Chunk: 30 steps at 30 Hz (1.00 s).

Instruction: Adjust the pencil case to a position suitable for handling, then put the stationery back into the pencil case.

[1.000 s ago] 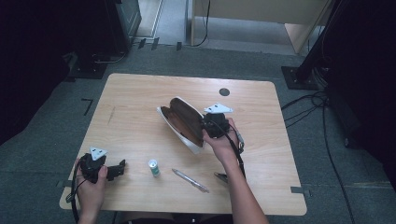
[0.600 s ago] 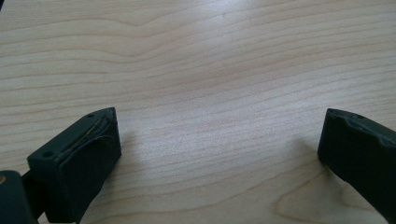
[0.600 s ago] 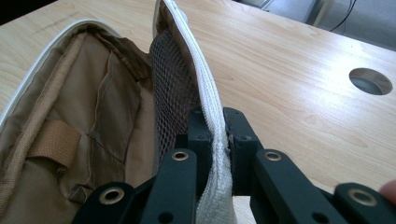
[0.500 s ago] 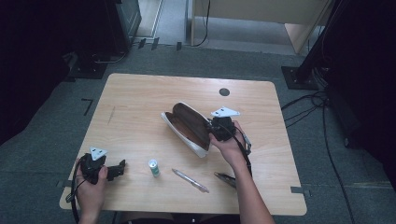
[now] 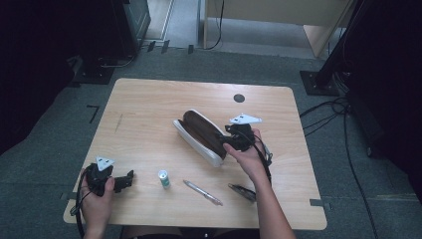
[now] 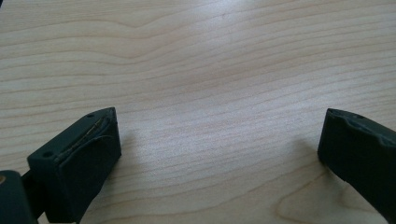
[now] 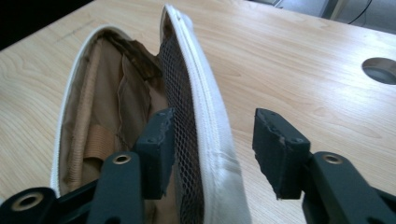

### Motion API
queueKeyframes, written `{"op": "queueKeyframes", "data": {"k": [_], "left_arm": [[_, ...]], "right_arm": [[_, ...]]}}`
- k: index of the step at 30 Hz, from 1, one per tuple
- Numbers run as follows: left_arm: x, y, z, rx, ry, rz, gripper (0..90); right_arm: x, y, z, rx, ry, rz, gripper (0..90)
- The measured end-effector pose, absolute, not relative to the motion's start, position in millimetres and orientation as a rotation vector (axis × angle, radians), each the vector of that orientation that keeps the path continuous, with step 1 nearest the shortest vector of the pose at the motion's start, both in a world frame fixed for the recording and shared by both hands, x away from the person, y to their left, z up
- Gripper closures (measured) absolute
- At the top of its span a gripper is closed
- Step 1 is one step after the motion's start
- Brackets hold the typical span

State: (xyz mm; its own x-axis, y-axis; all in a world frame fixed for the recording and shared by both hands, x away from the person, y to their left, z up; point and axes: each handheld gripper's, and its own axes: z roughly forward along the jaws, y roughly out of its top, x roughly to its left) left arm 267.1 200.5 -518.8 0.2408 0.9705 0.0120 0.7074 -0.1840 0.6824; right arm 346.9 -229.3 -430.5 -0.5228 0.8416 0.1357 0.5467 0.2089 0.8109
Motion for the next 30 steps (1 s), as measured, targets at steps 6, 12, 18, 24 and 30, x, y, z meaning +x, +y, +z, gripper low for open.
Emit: {"op": "queueKeyframes", "data": {"k": [6, 12, 18, 24, 30], "left_arm": [[267.9, 200.2, -519.0, 1.959, 1.527, 0.614, 0.0], [267.9, 200.1, -519.1, 1.956, 1.528, 0.615, 0.0], [267.8, 200.1, -519.0, 1.959, 1.527, 0.615, 0.0], [267.8, 200.2, -519.0, 1.960, 1.526, 0.617, 0.0], [267.8, 200.2, -519.0, 1.960, 1.526, 0.617, 0.0]], "right_arm": [[328.2, -246.8, -417.0, 1.293, 2.109, 1.251, 42.4], [302.2, -267.9, -415.7, 1.297, 2.101, 1.220, 36.6], [278.2, -284.5, -418.6, 1.289, 2.086, 1.233, 36.7], [250.7, -297.0, -427.2, 1.293, 2.079, 1.241, 37.0], [231.6, -311.7, -438.4, 1.301, 2.075, 1.250, 39.4]]}}
